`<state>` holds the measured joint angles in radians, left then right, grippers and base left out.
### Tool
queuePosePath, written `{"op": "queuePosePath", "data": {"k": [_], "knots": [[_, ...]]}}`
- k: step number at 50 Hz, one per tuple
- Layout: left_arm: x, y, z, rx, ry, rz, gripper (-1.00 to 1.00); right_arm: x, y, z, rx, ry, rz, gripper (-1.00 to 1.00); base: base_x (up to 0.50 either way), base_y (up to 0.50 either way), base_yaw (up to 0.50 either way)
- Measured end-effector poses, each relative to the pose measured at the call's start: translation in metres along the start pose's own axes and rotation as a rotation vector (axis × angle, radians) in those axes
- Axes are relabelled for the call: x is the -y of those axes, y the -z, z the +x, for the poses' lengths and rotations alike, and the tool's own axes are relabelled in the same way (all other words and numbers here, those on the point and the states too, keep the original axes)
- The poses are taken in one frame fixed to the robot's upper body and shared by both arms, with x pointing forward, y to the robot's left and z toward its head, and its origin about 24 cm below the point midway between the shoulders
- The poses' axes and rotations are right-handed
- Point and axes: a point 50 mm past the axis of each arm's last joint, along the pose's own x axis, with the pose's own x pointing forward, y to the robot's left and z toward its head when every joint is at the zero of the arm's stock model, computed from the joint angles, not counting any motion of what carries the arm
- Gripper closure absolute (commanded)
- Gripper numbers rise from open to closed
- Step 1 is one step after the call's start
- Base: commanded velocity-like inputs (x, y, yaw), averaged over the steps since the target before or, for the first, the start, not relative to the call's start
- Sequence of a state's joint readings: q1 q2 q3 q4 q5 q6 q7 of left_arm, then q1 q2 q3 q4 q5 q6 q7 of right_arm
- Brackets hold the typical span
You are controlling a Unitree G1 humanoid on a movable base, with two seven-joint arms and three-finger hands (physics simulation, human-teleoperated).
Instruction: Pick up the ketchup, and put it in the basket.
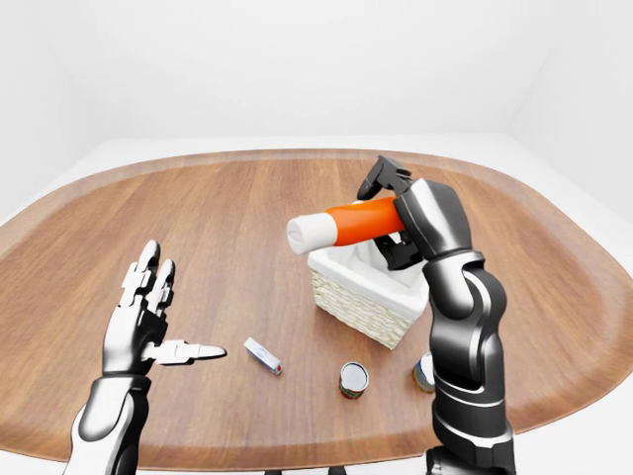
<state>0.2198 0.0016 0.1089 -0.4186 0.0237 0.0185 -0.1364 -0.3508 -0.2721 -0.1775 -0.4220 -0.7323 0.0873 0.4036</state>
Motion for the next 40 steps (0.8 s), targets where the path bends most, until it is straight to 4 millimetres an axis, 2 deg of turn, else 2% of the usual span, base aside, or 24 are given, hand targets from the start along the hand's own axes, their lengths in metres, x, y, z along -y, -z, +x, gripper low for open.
{"op": "queuePosePath", "data": {"k": [13,28,40], "knots": [[0.0,-0.001,0.001,0.005,0.001,-0.004,-1.0,0.002,0.013,0.011,-0.07,-0.044,-0.114,1.0,0.0,0.0,0.0],[0.0,-0.001,0.0,0.008,0.0,-0.013,-1.0,0.011,0.019,0.015,-0.126,-0.082,-0.236,1.0,0.0,0.0,0.0],[0.0,-0.003,0.0,0.01,0.0,-0.016,-1.0,0.013,0.034,0.02,-0.192,-0.11,-0.289,1.0,0.0,0.0,0.0]]}}
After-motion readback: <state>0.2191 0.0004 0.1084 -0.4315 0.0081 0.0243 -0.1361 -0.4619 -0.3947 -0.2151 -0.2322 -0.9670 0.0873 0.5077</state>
